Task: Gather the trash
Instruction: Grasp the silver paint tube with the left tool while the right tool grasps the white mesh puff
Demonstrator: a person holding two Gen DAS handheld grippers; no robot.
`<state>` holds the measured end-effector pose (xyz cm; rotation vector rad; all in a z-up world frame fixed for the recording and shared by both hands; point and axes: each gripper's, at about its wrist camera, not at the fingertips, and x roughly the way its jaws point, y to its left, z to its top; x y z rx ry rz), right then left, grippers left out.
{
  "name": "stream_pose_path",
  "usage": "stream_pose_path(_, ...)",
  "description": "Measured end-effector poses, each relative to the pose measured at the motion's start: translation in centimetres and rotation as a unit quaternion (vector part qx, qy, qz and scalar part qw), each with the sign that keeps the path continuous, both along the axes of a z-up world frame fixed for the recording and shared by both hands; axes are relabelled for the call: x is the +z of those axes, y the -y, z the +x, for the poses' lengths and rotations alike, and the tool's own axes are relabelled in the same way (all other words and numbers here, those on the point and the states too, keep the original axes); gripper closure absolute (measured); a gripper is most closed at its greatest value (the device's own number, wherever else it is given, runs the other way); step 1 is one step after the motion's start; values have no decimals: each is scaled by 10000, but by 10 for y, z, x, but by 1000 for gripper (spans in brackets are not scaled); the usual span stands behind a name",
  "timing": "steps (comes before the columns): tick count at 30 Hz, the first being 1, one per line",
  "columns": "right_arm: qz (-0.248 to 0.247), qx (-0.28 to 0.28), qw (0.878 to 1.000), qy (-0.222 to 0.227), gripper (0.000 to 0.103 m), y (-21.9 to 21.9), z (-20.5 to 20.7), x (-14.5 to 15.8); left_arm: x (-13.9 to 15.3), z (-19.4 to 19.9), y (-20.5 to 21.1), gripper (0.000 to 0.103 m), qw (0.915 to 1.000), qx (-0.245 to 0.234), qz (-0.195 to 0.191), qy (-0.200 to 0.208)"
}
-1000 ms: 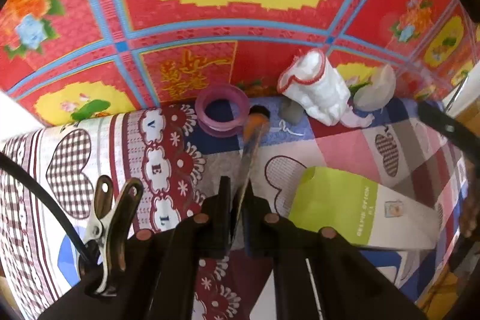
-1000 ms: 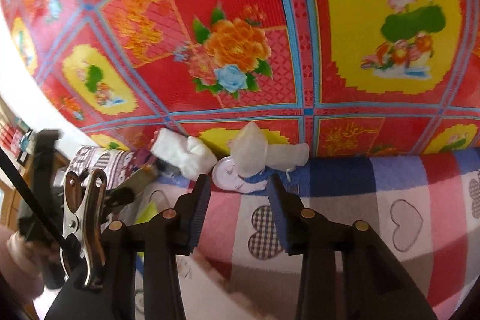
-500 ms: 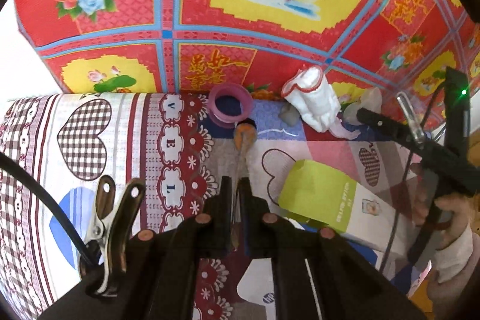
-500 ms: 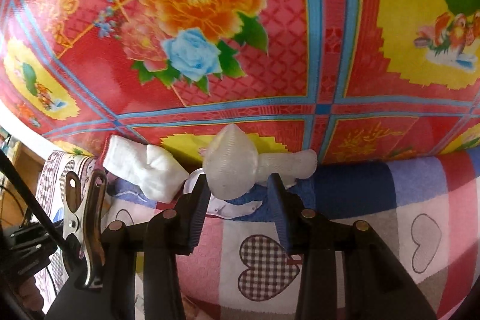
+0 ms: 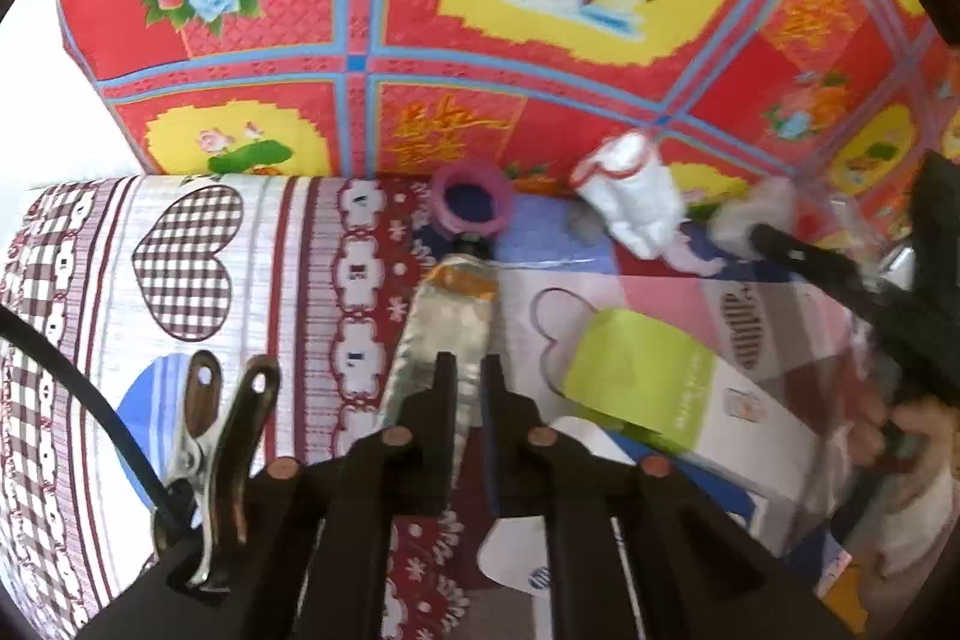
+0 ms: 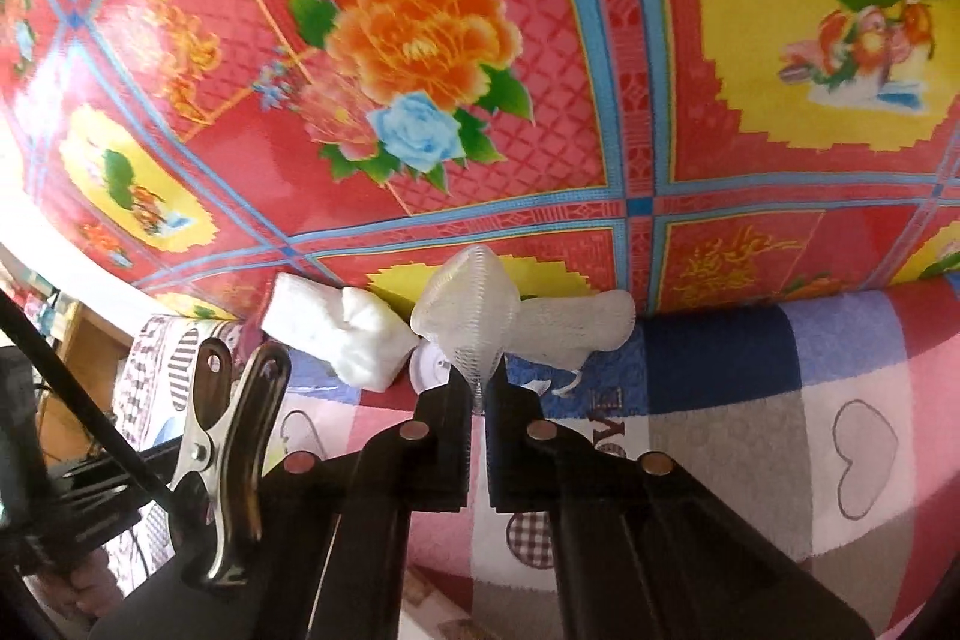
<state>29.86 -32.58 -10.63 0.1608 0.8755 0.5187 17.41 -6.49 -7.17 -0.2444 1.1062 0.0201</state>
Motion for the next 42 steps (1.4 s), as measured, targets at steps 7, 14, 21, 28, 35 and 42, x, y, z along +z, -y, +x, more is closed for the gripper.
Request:
stream_pose_path(7, 231, 99, 9996, 125, 99, 13, -14, 12, -13, 19, 2, 67, 9999, 9, 138, -31)
stream_pose_path(14, 381, 135, 9991, 153, 99, 27, -21, 20, -28, 45, 13, 59, 9986, -282, 264, -364)
stream_pose_path(21, 478, 139, 9986, 181, 99, 37, -30, 26, -39, 60, 28, 58, 9957, -408, 672, -497)
stream_pose_path(28, 523, 175, 9983, 213, 98, 44, -38, 30, -44, 68, 38, 58, 9952, -389, 785, -447)
stream_pose_path(35, 553, 234, 9979, 226, 98, 44, -42, 30, -46, 58, 42, 63, 9950, -373, 827, -423)
stream_pose_path(42, 563, 358, 9973, 311, 98, 35, -48, 34, -41, 44, 45, 63, 9970, -352, 604, -337)
